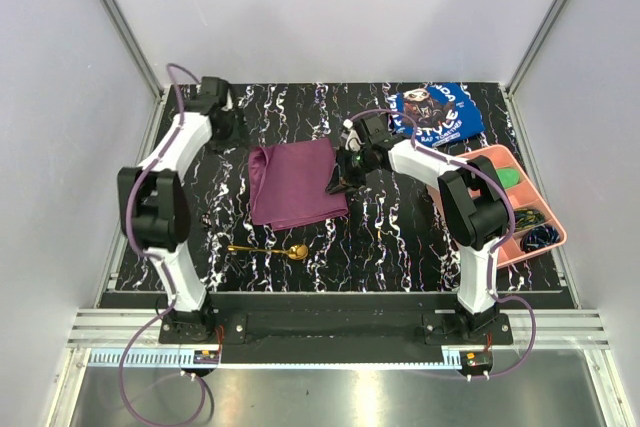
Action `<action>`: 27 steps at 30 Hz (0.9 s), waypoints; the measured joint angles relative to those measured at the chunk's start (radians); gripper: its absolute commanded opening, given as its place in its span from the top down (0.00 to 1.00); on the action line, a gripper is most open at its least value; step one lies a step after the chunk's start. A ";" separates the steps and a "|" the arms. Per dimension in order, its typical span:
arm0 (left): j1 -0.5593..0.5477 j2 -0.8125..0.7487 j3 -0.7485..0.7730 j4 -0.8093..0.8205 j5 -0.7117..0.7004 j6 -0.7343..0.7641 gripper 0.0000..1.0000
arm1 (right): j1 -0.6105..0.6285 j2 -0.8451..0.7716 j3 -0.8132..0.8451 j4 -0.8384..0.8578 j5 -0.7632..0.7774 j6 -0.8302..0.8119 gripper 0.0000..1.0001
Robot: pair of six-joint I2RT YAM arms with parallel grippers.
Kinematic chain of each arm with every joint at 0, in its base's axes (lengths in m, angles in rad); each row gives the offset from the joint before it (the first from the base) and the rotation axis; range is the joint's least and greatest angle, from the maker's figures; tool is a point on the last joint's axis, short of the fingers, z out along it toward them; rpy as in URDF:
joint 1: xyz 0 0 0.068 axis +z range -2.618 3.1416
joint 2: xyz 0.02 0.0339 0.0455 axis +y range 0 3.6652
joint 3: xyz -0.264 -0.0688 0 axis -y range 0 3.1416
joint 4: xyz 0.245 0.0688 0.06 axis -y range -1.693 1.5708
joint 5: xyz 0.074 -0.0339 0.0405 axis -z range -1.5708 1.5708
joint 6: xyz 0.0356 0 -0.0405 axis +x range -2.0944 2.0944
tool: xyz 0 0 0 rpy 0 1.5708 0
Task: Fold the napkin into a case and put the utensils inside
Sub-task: Fold the rectangle-folded napkin at the center of the board, then rotate the square-folded napkin at the center of the board.
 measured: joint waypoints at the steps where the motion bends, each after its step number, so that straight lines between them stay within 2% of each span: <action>1: 0.013 -0.032 -0.026 0.007 0.038 -0.013 0.30 | 0.000 0.000 0.000 0.000 -0.001 -0.001 0.76; 7: 0.083 -0.114 -0.203 0.115 0.301 -0.101 0.44 | 0.000 0.002 -0.004 0.004 -0.006 -0.012 0.77; 10: 0.108 -0.113 -0.285 0.168 0.416 -0.147 0.47 | 0.000 0.013 -0.014 0.014 -0.006 -0.023 0.79; 13: 0.109 -0.123 -0.323 0.209 0.480 -0.182 0.46 | 0.000 0.045 -0.018 0.015 -0.003 -0.031 0.82; 17: 0.103 -0.179 -0.330 0.247 0.492 -0.202 0.37 | -0.003 0.088 -0.039 0.018 0.047 -0.042 0.83; 22: 0.103 -0.233 -0.293 0.283 0.499 -0.219 0.36 | -0.045 0.094 -0.037 0.020 0.069 -0.060 0.83; 25: 0.103 -0.231 -0.274 0.295 0.507 -0.228 0.34 | -0.095 0.106 0.011 -0.003 0.132 -0.100 0.83; 27: 0.103 -0.219 -0.258 0.293 0.516 -0.235 0.32 | -0.142 0.147 0.105 -0.040 0.204 -0.145 0.78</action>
